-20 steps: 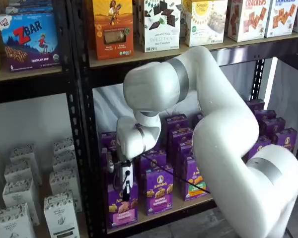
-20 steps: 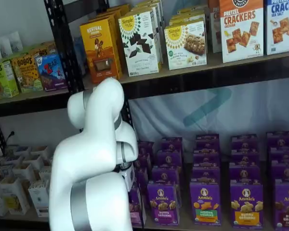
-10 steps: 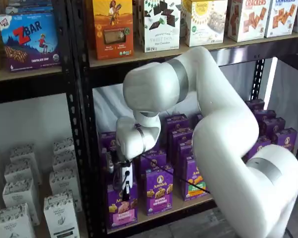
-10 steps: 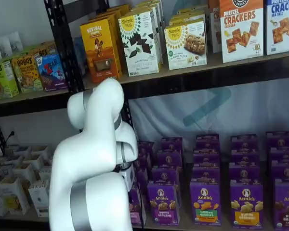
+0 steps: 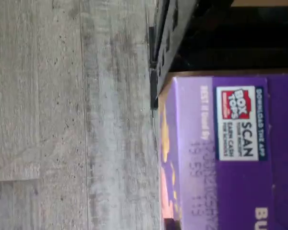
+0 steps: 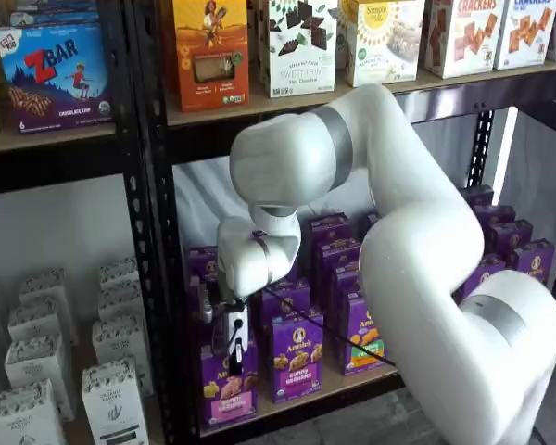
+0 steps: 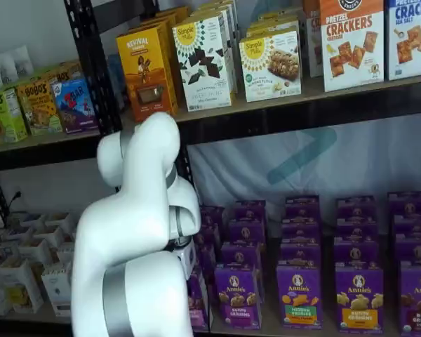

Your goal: Pick up the purple box with a pink patch in the middle, on the bottom shelf, the first box from the left

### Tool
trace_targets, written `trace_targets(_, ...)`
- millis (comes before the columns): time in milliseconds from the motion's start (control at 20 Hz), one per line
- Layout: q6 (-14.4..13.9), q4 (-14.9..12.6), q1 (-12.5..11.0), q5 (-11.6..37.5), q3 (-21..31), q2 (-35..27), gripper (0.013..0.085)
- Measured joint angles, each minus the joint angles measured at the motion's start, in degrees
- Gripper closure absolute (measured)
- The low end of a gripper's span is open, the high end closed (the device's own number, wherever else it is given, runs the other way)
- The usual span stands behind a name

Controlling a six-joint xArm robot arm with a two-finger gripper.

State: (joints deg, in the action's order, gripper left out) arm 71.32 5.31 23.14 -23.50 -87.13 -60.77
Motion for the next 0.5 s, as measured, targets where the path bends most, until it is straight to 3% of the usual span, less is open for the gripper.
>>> trace_targets(500, -3.13, -3.69, -0.18, 1.74, 5.68, 4.05, 0.069)
